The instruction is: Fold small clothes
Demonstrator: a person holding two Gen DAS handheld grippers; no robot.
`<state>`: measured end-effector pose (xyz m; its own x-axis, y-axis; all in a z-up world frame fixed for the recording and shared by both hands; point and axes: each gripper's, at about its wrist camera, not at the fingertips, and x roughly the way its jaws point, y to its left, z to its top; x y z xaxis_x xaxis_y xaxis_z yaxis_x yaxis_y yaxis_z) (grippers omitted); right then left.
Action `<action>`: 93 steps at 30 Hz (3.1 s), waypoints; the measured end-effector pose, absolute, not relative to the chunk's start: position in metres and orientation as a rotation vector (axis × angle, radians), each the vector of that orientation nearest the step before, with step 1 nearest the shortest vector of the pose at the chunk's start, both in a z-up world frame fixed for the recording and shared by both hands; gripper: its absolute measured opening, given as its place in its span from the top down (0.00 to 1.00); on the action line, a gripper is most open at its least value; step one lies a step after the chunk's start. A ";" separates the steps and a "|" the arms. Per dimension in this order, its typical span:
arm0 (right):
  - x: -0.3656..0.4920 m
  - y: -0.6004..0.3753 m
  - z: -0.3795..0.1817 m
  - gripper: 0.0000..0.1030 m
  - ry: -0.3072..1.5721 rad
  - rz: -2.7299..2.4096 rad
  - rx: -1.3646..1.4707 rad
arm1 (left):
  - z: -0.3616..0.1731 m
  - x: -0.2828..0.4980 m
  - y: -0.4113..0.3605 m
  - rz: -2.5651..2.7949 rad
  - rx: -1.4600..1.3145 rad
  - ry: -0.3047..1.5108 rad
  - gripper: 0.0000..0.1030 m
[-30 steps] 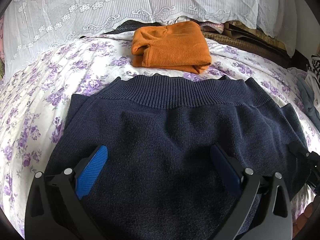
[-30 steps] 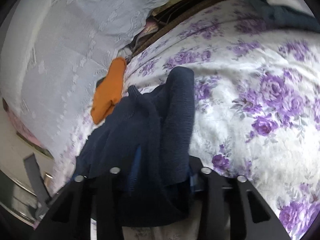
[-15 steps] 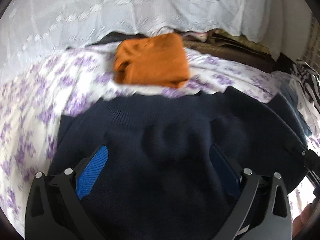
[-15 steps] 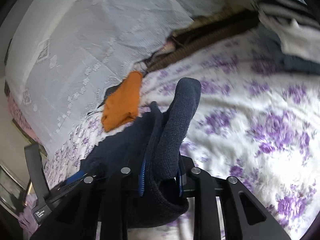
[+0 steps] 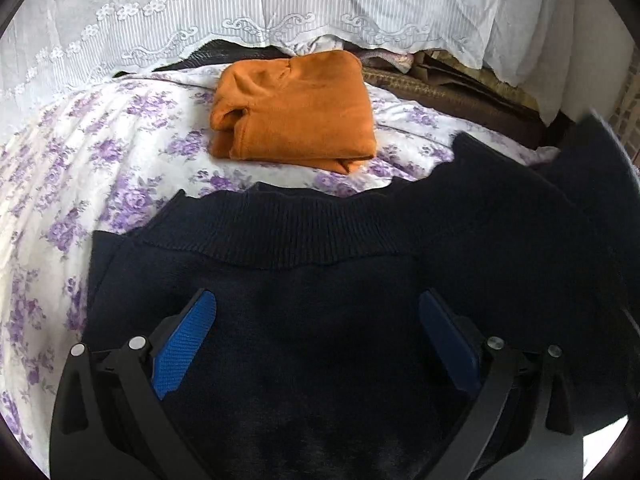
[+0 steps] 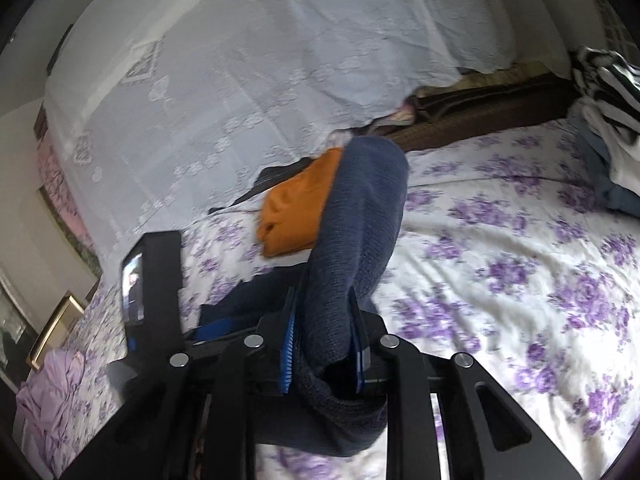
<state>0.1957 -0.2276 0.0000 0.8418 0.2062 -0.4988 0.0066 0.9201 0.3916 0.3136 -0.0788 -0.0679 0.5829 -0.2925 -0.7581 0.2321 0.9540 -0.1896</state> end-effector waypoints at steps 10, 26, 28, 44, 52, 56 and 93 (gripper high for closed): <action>0.205 -0.199 0.006 0.78 0.587 0.081 0.334 | -0.061 0.313 -0.063 -0.337 -0.134 0.890 0.23; 0.238 -0.119 0.022 0.78 0.631 0.197 0.307 | -0.046 0.310 0.023 -0.335 -0.251 0.871 0.42; 0.242 -0.112 0.025 0.78 0.637 0.223 0.330 | -0.047 0.312 0.035 -0.353 -0.314 0.883 0.51; 0.222 -0.078 0.034 0.83 0.589 0.317 0.230 | -0.061 0.319 0.107 -0.260 -0.413 0.854 0.28; 0.166 -0.136 0.003 0.48 0.635 0.209 0.071 | -0.049 0.302 0.068 -0.421 -0.312 0.905 0.20; 0.143 -0.119 -0.011 0.36 0.600 0.205 -0.154 | -0.059 0.301 0.046 -0.528 -0.333 1.021 0.19; 0.192 -0.031 -0.016 0.88 0.534 0.330 -0.284 | -0.048 0.334 0.081 -0.577 -0.347 0.991 0.84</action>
